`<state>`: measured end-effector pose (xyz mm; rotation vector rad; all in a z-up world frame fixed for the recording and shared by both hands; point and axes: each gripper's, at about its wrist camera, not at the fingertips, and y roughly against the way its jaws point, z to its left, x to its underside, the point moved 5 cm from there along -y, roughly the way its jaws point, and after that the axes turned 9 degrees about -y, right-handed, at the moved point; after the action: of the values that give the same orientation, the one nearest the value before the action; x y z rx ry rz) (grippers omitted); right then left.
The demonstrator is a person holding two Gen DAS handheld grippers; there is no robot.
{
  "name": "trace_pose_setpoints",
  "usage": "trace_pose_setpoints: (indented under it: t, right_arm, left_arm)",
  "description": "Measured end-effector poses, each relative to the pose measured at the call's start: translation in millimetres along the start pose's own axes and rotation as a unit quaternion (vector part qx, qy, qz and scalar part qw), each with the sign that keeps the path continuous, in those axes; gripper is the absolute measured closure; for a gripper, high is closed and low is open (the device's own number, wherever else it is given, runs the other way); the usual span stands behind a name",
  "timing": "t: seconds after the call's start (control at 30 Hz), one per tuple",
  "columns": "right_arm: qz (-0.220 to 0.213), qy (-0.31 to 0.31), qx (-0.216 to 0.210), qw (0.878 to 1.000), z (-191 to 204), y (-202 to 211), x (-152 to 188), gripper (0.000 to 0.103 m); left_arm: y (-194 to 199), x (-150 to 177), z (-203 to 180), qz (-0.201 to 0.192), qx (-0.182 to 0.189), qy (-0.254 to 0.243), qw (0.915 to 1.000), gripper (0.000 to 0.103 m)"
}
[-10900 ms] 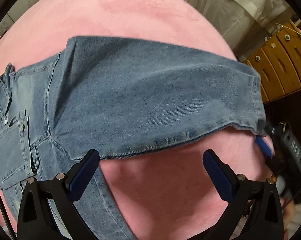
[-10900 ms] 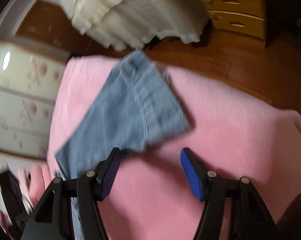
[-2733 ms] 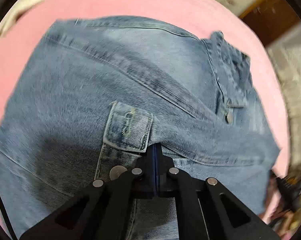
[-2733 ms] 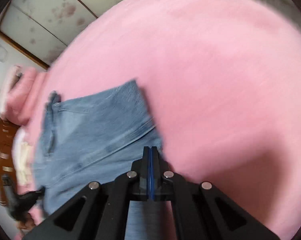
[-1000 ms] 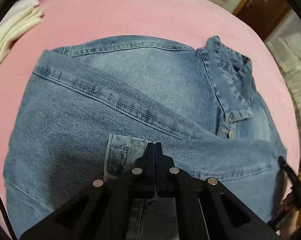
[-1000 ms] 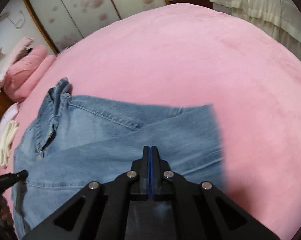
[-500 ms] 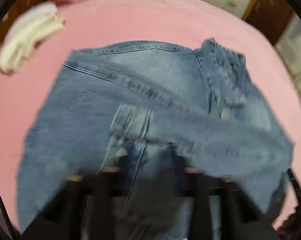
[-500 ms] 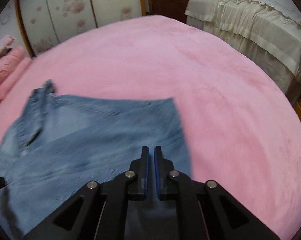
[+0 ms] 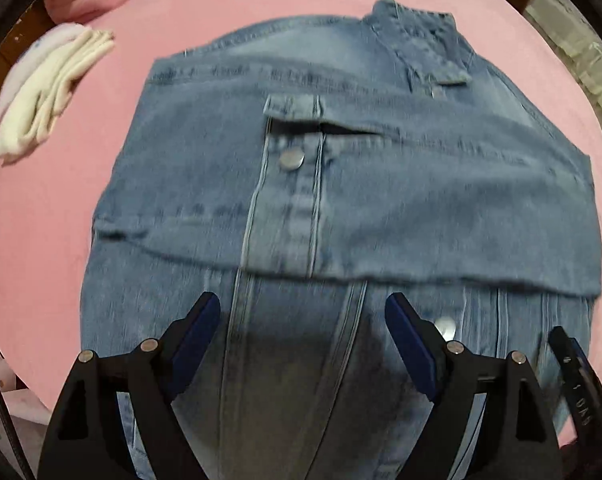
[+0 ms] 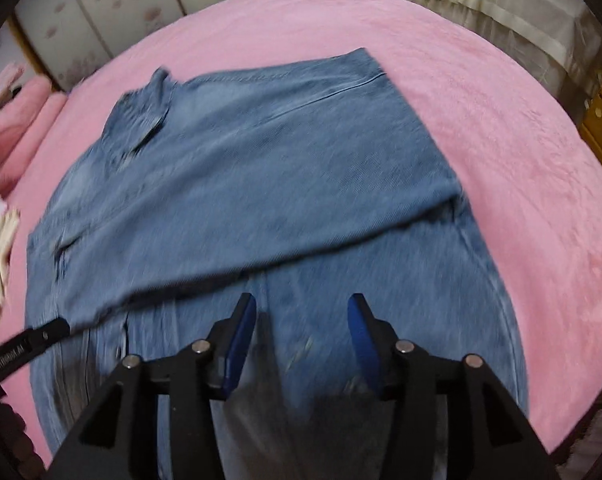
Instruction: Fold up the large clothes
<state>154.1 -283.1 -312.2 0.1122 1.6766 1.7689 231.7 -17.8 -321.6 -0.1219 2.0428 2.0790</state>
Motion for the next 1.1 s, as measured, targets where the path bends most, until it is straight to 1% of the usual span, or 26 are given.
trace_pose_setpoints:
  t: [0.1,0.2,0.3,0.4,0.53,0.7,0.83,1.03,1.1]
  right_arm:
    - [0.017,0.016,0.001,1.0,12,8,16,0.054]
    - [0.041,-0.017,-0.023,0.999,16,17,29,0.052]
    - [0.069,-0.06,-0.045,0.995,20,25,44,0.05]
    - [0.077,-0.066,-0.045,0.994,25,32,57,0.05]
    - [0.068,-0.056,-0.047,0.995,30,42,68,0.05]
    - [0.051,-0.062,-0.07,0.994,25,55,76,0.05]
    - [0.032,-0.043,-0.079,0.995,21,69,83,0.05]
    - [0.008,-0.034,-0.075,0.997,-4,105,103,0.05]
    - [0.001,-0.029,-0.081,0.996,-14,117,110,0.05]
  left_arm:
    - [3,11,6,0.02,0.01,-0.009,0.9997,0.02]
    - [6,21,13,0.042,0.016,-0.014,0.9989,0.02]
    - [15,32,18,0.041,0.009,-0.024,0.9988,0.019]
    - [22,45,22,0.044,0.009,-0.032,0.9985,0.016]
    - [31,62,26,0.043,0.015,-0.028,0.9986,0.016]
    - [50,83,28,0.025,0.01,-0.03,0.9992,0.015]
    - [57,106,29,0.033,0.006,-0.022,0.9992,0.014]
    - [88,148,26,0.016,0.015,-0.01,0.9997,0.014]
    - [97,162,25,0.011,0.015,-0.006,0.9998,0.014]
